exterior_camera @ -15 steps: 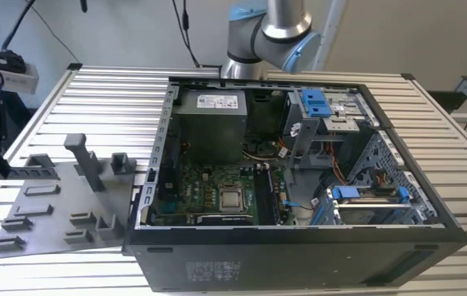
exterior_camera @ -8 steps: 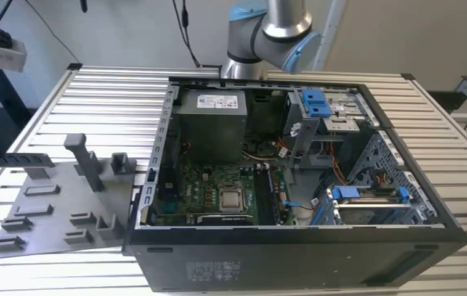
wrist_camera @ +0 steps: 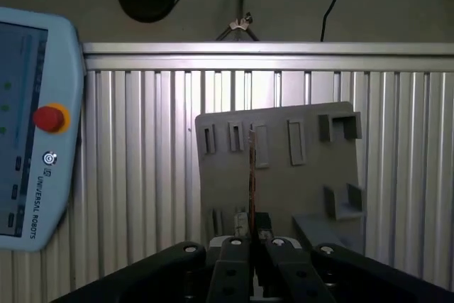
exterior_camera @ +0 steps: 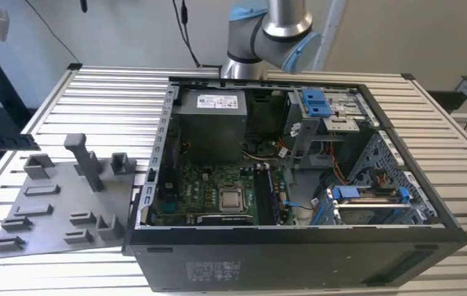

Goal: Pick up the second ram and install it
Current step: 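Pick up the second ram and move it above second insertion slot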

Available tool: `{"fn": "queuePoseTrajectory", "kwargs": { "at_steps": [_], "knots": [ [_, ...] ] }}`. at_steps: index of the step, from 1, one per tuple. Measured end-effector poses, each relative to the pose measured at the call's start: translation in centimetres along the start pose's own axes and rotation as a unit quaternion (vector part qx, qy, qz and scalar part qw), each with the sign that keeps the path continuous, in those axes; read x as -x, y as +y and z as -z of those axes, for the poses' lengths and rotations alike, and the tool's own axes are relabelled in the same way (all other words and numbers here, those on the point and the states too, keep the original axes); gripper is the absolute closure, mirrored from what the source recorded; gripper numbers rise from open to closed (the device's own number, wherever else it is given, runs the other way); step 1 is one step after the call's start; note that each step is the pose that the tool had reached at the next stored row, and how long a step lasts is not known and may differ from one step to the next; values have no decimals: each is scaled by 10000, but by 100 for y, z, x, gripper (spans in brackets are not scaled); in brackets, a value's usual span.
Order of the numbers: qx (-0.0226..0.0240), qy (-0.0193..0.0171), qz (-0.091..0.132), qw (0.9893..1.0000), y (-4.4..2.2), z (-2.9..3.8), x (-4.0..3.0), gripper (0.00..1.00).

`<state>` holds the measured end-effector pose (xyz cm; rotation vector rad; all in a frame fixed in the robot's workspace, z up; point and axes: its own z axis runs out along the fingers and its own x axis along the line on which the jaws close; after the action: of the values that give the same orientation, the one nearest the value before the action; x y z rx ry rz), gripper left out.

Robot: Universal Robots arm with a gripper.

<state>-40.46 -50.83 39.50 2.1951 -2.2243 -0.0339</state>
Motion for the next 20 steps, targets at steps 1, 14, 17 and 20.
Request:
{"fn": "queuePoseTrajectory", "kwargs": {
  "at_steps": [1, 14, 17, 20],
  "knots": [
    [0, 0, 0, 10000, 1, 37, 0, 85],
    [0, 0, 3, 10000, -46, 173, 2, 85],
    [1, 1, 4, 10000, -111, 175, 2, 85],
    [0, 1, 4, 10000, -169, 176, 3, 85]
  ]
}}
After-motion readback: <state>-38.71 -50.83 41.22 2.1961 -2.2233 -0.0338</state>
